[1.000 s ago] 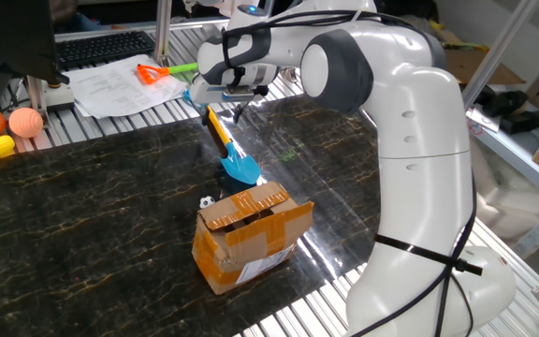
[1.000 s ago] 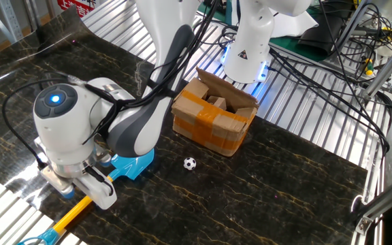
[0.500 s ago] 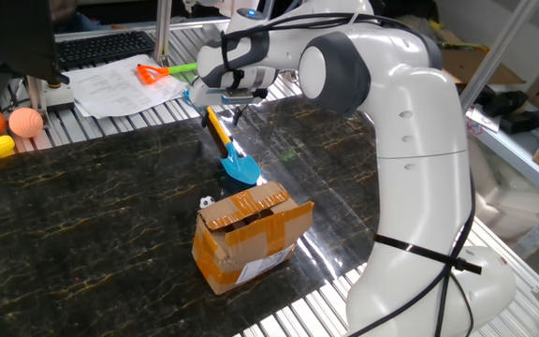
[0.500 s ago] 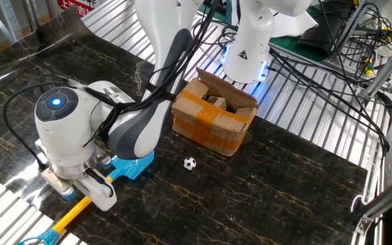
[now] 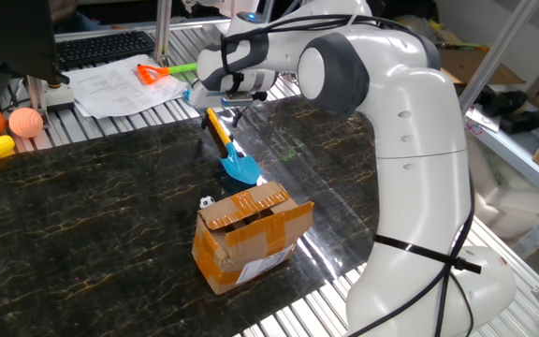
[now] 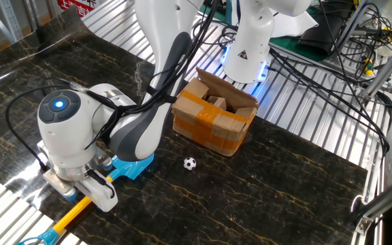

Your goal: Use a shovel to scoop up an object

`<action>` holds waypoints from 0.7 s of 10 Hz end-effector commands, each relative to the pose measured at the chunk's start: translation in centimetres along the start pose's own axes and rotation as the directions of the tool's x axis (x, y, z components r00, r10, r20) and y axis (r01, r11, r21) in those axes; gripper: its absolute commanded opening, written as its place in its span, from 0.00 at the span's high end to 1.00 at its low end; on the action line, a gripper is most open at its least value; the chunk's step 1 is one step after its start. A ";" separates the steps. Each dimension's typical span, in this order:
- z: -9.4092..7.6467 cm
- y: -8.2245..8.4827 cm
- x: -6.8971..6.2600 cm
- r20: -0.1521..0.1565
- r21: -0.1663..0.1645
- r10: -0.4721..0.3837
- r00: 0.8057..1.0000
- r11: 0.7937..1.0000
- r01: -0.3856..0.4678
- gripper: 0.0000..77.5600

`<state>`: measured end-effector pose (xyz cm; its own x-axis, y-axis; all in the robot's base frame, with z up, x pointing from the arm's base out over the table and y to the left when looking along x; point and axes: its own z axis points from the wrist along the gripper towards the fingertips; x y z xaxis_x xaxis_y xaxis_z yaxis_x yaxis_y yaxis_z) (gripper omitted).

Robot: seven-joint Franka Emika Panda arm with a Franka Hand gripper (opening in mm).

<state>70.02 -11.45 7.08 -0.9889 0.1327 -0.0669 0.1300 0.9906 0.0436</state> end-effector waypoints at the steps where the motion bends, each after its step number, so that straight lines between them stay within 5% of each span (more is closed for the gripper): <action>1: 0.8 -0.1 0.0 0.024 0.000 -0.001 1.000 1.000 0.001 0.00; 7: 1.4 -0.2 0.1 0.028 0.009 -0.016 0.999 1.000 0.015 0.00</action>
<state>70.03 -11.51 5.69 -0.9879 0.1226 -0.0952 0.1196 0.9922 0.0363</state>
